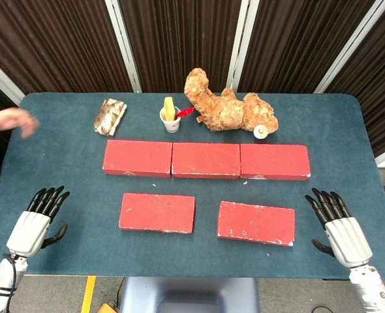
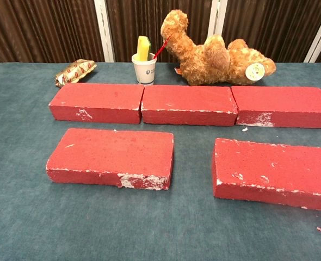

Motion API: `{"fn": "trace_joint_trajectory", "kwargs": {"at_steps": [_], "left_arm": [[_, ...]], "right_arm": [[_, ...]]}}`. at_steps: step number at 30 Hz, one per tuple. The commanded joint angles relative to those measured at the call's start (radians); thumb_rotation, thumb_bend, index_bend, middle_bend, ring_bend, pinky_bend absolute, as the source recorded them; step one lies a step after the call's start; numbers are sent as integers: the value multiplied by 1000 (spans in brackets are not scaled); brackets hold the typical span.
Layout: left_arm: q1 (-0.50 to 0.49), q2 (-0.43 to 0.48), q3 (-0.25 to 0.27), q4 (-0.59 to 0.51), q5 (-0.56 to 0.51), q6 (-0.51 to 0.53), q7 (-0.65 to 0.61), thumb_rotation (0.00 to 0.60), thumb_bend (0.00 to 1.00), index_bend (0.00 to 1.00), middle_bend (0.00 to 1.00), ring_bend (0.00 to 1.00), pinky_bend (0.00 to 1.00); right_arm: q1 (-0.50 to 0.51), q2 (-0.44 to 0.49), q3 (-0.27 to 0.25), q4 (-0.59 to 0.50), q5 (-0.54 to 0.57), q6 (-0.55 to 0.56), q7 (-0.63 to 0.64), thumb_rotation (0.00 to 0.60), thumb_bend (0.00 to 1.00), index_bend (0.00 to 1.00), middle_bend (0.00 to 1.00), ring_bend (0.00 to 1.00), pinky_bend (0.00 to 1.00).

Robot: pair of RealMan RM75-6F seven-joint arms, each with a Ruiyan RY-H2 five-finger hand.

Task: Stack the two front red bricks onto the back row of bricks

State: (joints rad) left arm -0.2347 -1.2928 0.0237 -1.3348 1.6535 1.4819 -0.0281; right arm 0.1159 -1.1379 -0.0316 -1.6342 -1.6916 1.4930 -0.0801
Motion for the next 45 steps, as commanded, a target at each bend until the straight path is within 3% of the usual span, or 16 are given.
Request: {"fn": "trace_joint_trajectory", "kwargs": {"at_steps": [1, 9, 13, 16, 25, 33, 45], "left_arm": [[0, 0, 2, -2, 4, 0, 3, 600, 398, 0, 0, 0, 78], [-50, -4, 49, -47, 109, -37, -64, 600, 374, 0, 0, 0, 61], [-139, 51, 72, -177, 127, -187, -120, 600, 313, 0, 0, 0, 81], [-220, 61, 49, -222, 115, -292, -160, 600, 271, 0, 0, 0, 64], [-353, -57, -17, -158, 104, -405, -160, 600, 239, 0, 0, 0, 6], [-441, -110, -12, -104, 79, -501, -315, 600, 187, 0, 0, 0, 4], [-491, -195, 14, 29, 59, -542, -338, 600, 184, 0, 0, 0, 0]], "right_arm": [[0, -1, -1, 0, -2, -1, -3, 600, 67, 0, 0, 0, 0], [-3, 6, -9, -2, -11, -3, 5, 600, 68, 0, 0, 0, 0], [2, 5, -8, -5, -6, -19, 0, 600, 68, 0, 0, 0, 0], [4, 5, -16, -7, -14, -29, -3, 600, 67, 0, 0, 0, 0], [14, 14, -15, -13, 4, -57, 13, 600, 67, 0, 0, 0, 0], [20, 17, -11, -18, 19, -75, 25, 600, 67, 0, 0, 0, 0], [23, 18, -8, -22, 21, -72, 61, 600, 67, 0, 0, 0, 0]]}}
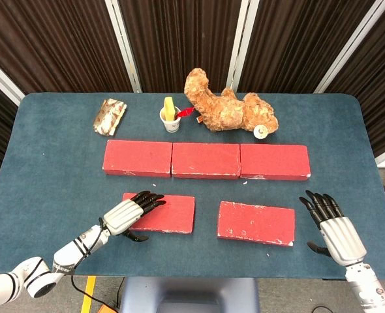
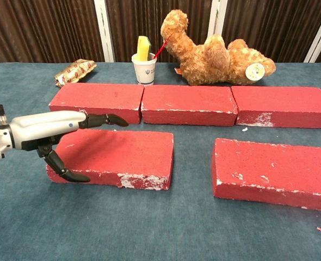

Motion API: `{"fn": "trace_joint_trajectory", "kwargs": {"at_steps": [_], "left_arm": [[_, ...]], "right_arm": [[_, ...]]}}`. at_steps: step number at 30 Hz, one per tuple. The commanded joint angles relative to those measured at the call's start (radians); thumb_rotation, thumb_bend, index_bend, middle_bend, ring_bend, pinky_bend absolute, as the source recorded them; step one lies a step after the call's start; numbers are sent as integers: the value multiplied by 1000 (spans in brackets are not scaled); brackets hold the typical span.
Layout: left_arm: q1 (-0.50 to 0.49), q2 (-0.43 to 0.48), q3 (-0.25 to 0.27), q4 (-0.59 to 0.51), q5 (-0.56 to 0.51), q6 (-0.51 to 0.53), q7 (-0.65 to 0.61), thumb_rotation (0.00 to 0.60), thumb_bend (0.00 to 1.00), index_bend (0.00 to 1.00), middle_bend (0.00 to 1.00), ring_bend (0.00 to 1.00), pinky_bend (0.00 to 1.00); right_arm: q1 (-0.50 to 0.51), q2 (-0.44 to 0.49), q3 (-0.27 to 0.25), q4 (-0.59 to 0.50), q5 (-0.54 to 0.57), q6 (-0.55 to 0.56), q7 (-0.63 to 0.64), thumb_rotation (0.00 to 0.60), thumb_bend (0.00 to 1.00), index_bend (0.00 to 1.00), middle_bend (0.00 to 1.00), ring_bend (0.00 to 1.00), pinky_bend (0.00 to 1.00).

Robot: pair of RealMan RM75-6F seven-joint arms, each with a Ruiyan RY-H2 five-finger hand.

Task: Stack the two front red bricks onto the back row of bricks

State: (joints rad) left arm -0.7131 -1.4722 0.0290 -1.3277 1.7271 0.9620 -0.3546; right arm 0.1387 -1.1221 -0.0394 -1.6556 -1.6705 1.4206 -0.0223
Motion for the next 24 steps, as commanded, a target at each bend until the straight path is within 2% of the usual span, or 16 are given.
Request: {"fn": "trace_joint_trajectory", "kwargs": {"at_steps": [1, 11, 24], "left_arm": [[-15, -21, 10, 29, -19, -27, -15, 600, 185, 0, 0, 0, 0], [-42, -49, 18, 90, -40, -37, -60, 600, 187, 0, 0, 0, 0], [-64, -42, 24, 102, -64, -54, -82, 600, 182, 0, 0, 0, 0]], "right_arm": [[-1, 3, 0, -1, 0, 1, 5, 600, 67, 0, 0, 0, 0], [7, 21, -22, -15, -26, -16, 50, 600, 67, 0, 0, 0, 0], [12, 14, -14, -17, -2, -33, 29, 600, 68, 0, 0, 0, 0]]}}
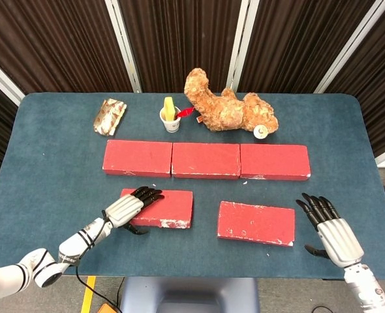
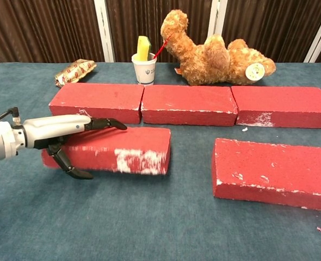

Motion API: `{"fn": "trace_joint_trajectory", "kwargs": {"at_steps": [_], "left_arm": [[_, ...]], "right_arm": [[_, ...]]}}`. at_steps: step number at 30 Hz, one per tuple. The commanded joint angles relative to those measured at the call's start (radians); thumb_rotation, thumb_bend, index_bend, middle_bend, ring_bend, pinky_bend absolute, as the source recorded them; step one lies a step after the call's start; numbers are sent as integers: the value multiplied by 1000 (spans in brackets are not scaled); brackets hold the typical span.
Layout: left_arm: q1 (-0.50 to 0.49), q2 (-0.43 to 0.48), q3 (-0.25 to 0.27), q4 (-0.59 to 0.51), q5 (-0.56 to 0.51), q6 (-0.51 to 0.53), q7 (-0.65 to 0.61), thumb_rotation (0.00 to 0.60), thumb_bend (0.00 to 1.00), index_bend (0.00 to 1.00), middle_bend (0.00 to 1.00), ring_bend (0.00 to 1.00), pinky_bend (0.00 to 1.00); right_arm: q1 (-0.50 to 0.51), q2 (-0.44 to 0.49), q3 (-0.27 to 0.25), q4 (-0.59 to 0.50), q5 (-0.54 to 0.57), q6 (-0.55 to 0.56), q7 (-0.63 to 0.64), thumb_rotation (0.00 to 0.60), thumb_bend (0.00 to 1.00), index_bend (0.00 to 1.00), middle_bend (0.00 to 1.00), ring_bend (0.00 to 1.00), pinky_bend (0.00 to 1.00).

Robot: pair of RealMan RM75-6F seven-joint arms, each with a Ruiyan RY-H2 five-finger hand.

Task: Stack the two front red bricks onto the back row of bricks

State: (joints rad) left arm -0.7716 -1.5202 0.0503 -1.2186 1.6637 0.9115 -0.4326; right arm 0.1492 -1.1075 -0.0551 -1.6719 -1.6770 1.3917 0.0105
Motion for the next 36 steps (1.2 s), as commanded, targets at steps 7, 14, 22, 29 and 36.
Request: {"fn": "trace_joint_trajectory", "kwargs": {"at_steps": [7, 14, 22, 29, 36], "left_arm": [[-16, 10, 4, -19, -14, -12, -3, 600, 180, 0, 0, 0, 0], [-23, 4, 9, -4, -30, -29, -8, 600, 178, 0, 0, 0, 0], [-28, 8, 14, -2, -49, -52, 12, 600, 196, 0, 0, 3, 48], [-26, -2, 12, 16, -48, -30, 6, 600, 230, 0, 103, 375, 535], [-25, 25, 7, -3, -26, 22, -18, 600, 248, 0, 231, 534, 726]], "right_arm": [[1, 1, 2, -4, 7, -3, -6, 600, 68, 0, 0, 0, 0], [-2, 4, 2, -3, 3, 6, -2, 600, 67, 0, 0, 0, 0], [-2, 3, 2, -5, 4, 4, -6, 600, 67, 0, 0, 0, 0], [0, 3, 1, -6, 6, -1, -9, 600, 67, 0, 0, 0, 0], [2, 3, 1, -8, 11, -7, -12, 600, 68, 0, 0, 0, 0]]}}
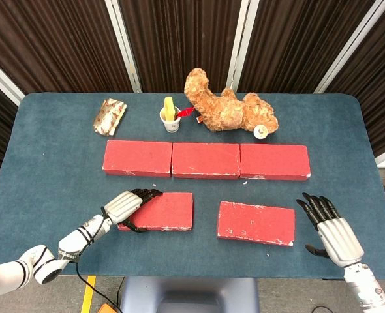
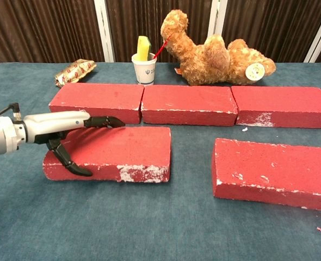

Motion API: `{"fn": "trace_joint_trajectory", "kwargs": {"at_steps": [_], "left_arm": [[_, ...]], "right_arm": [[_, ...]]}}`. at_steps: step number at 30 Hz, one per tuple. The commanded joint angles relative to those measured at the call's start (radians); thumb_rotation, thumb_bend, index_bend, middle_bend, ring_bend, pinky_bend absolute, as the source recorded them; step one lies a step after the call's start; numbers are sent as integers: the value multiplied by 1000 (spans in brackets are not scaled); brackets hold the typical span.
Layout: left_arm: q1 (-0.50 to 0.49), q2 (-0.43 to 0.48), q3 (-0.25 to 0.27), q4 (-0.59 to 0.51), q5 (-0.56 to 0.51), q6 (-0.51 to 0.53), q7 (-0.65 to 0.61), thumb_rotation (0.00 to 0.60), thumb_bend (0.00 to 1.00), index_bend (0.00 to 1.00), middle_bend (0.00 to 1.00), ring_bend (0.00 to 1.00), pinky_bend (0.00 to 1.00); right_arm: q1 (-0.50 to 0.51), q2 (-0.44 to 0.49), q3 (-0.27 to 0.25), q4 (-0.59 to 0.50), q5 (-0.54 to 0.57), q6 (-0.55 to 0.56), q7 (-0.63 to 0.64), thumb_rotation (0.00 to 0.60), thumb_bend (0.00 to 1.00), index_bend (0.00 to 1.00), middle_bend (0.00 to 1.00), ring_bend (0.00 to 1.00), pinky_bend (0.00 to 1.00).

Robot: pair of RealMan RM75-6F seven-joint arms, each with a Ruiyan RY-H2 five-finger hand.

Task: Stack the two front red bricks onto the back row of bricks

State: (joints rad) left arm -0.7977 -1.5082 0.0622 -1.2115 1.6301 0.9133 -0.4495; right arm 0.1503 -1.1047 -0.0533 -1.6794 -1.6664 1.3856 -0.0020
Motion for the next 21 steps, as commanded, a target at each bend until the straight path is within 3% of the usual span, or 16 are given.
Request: {"fn": "trace_joint_trajectory", "kwargs": {"at_steps": [1, 7, 11, 16, 21], "left_arm": [[0, 21, -9, -16, 9, 29, 3, 600, 247, 0, 231, 540, 730], [-23, 74, -67, -45, 4, 75, 37, 600, 248, 0, 237, 558, 753], [-75, 93, -123, -30, -32, 30, 45, 600, 249, 0, 249, 572, 767], [-180, 61, -176, 87, -65, -89, -31, 600, 248, 0, 249, 572, 765], [-268, -19, -167, 292, -38, -166, -181, 600, 248, 0, 239, 557, 745]], "right_arm": [[1, 1, -1, -1, 1, -2, 0, 600, 67, 0, 0, 0, 0], [1, 3, 5, -2, 14, -5, 3, 600, 68, 0, 0, 0, 0], [5, 2, 7, -3, 22, -15, -7, 600, 67, 0, 0, 0, 0], [6, 1, 15, -5, 40, -20, -19, 600, 67, 0, 0, 0, 0], [0, -2, 25, 1, 43, 3, -13, 600, 67, 0, 0, 0, 0]]}}
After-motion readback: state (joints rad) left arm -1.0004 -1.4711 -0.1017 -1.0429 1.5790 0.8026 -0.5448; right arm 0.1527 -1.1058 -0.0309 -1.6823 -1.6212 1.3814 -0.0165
